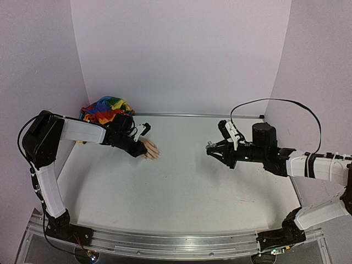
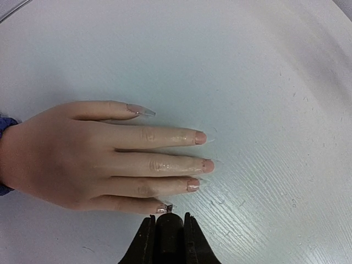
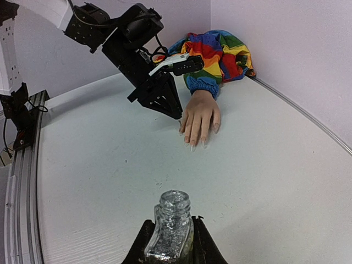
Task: Paint the nails
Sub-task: Paint the nail with the hand.
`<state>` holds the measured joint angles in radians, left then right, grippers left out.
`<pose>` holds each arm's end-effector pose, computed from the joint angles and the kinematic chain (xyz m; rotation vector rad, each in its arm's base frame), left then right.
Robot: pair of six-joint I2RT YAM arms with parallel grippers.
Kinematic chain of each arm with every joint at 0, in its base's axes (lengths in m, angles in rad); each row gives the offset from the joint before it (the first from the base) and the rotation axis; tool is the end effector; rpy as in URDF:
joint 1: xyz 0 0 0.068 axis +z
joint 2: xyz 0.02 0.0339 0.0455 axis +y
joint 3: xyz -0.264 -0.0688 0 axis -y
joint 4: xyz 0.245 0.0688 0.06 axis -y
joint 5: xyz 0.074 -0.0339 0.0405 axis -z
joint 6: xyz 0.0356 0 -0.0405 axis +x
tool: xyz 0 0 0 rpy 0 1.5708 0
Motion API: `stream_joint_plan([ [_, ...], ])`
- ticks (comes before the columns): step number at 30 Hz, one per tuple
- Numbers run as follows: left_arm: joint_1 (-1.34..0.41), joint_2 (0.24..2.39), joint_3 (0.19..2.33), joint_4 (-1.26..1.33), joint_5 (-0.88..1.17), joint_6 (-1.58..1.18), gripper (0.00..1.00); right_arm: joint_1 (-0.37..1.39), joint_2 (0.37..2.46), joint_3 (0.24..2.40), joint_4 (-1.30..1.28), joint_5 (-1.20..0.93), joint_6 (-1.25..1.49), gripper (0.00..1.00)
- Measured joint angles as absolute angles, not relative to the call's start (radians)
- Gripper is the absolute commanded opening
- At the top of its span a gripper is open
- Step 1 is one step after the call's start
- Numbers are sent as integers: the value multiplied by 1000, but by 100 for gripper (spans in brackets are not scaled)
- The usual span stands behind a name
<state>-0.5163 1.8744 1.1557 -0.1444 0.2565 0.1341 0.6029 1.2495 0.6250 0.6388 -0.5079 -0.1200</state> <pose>0.3376 -0.2020 0.1669 0.8940 2.2859 -0.4824 0.2172 0.1705 0.2709 -0.9346 1.3122 0.7705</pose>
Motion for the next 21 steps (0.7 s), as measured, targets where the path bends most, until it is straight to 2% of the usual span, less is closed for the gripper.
stream_joint_plan([
  [21,-516,1891,1157,-159,214,135,0,603,1250,625,639,-508,-120,0],
])
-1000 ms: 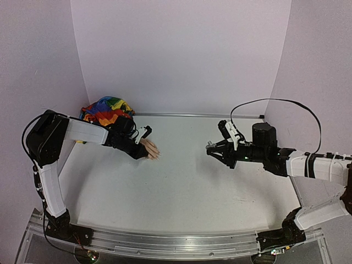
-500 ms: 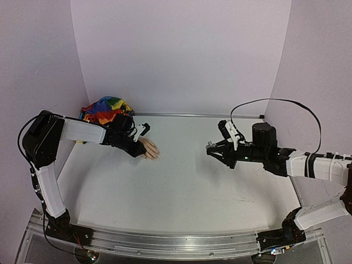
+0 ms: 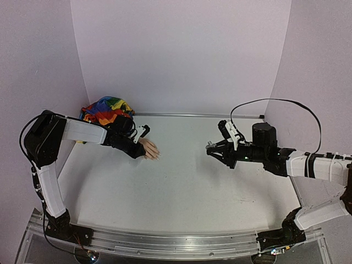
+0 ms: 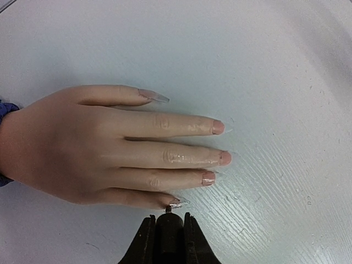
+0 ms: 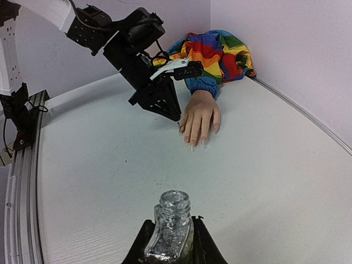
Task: Paint the nails
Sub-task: Paint the nail with the hand.
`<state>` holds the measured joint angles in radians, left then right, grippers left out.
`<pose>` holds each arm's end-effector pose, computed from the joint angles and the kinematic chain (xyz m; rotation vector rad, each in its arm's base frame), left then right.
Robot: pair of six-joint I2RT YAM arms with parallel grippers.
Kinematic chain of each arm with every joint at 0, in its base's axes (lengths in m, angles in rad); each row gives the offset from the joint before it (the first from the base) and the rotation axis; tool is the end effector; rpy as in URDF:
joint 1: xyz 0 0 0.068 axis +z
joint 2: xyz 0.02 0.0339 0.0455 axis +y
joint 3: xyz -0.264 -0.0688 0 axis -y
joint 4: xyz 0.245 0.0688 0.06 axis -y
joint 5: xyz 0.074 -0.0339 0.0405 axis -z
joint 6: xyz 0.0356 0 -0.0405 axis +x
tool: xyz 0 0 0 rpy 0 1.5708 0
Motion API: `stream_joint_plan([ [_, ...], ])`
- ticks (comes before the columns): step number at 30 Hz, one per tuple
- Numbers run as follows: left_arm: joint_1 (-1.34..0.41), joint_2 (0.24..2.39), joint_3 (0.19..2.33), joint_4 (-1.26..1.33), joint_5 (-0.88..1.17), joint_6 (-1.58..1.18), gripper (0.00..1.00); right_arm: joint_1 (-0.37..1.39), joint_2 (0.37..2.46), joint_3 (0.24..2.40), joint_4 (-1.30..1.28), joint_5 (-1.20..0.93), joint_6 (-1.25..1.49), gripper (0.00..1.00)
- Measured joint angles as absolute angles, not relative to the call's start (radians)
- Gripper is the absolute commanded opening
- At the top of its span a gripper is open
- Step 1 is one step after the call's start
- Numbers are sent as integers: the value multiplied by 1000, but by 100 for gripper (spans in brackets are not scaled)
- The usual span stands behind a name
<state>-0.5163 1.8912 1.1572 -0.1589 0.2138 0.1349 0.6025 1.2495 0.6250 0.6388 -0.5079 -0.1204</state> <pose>0.3385 -0.2008 0.1598 0.8830 2.3219 -0.4274 0.2172 0.1704 0.2709 -0.9346 1.3122 0.7699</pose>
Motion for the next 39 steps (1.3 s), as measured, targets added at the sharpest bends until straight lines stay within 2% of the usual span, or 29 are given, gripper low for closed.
stream_joint_plan([
  [39,-530,1908,1166,-165,225,158,0,603,1250,625,639,-508,-120,0],
])
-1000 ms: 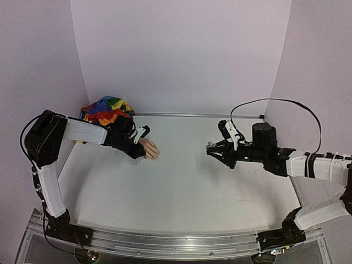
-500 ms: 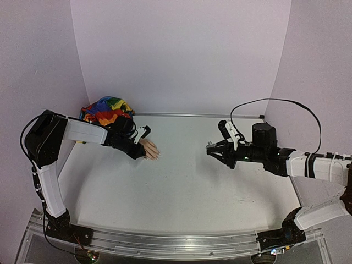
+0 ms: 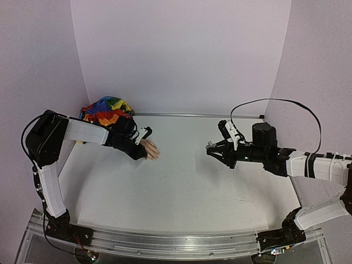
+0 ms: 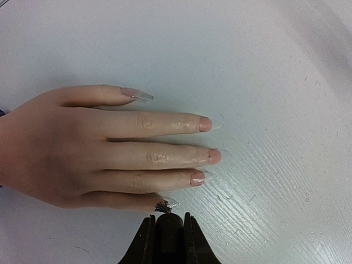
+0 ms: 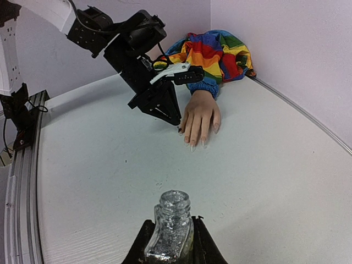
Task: Paint the nails
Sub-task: Paint the nail with the hand.
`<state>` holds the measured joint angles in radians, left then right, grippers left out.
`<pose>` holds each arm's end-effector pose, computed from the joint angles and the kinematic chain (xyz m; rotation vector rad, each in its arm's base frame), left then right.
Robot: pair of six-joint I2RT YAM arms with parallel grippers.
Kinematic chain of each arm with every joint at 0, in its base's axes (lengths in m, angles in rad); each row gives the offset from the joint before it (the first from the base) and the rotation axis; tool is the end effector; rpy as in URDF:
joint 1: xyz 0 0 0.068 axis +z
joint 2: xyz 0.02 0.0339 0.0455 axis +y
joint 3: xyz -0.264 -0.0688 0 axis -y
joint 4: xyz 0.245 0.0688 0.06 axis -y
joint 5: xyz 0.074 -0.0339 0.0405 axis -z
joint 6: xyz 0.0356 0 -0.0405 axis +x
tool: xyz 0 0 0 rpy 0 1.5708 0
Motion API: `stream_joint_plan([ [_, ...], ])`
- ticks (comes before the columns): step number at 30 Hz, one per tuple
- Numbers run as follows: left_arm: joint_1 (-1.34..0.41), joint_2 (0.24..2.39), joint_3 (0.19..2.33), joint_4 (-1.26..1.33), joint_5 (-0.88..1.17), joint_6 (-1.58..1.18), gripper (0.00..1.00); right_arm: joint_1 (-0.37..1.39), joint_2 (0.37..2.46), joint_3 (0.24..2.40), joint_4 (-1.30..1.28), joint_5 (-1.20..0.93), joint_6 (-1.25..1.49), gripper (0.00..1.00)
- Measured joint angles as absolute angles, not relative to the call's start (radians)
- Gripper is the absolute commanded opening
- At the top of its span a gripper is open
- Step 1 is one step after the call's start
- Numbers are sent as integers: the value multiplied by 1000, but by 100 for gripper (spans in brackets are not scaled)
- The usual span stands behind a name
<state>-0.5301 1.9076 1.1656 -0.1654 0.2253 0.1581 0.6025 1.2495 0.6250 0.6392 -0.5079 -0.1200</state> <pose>0.3370 -0.2067 0.1557 0.9336 2.3168 -0.4365 0.2172 0.1704 0.2710 -0.9343 1.3120 0.7702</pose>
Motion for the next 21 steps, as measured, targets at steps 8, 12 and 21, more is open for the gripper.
stream_joint_plan([
  [8,-537,1918,1172,-168,225,160,0,603,1250,625,639,-508,-120,0],
  [12,-541,1918,1172,-168,225,161,0,603,1250,625,639,-508,-120,0],
  [21,-543,1918,1172,-168,232,161,0,603,1250,625,639,-508,-120,0],
])
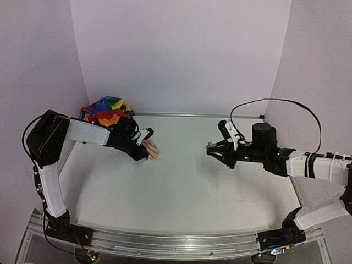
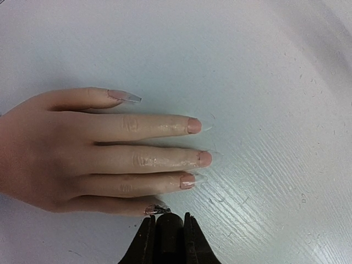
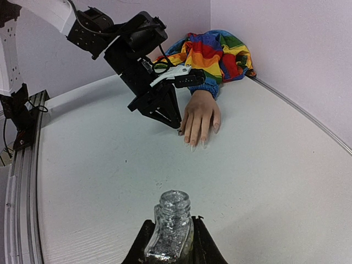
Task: Paint the nails
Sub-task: Paint the nail with the hand.
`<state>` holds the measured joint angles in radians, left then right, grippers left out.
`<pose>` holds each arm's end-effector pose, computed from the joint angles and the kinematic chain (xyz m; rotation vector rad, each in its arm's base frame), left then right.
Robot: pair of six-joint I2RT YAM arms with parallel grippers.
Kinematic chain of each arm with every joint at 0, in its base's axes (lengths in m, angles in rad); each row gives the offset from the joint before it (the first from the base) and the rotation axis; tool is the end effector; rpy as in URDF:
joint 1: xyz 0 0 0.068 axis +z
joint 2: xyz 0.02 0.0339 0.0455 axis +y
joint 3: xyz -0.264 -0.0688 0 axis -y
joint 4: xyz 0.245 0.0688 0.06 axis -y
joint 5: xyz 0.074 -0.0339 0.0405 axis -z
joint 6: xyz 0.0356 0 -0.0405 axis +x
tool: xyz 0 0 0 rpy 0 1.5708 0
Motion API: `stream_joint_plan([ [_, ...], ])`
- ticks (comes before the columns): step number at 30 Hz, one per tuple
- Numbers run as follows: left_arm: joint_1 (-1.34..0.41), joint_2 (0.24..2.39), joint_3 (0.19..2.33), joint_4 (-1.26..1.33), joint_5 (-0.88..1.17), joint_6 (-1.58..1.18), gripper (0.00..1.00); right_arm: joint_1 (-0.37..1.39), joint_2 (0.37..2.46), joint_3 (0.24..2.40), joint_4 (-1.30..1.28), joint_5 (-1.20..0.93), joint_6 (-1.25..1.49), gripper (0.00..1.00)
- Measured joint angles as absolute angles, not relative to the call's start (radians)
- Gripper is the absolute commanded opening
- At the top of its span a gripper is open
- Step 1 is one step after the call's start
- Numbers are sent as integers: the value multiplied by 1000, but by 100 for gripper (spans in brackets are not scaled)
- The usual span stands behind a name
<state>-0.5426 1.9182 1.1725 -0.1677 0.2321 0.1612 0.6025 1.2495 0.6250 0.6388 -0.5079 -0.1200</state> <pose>0.3357 -0.2120 0.1536 0.9561 2.3152 -0.4483 0.2172 0.1704 0.2709 -0.9344 1.3124 0.7702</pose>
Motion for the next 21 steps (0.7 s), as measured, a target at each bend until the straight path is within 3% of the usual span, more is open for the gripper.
stream_joint_plan([
  [21,-542,1862,1150,-165,223,157,0,603,1250,625,639,-508,-120,0],
])
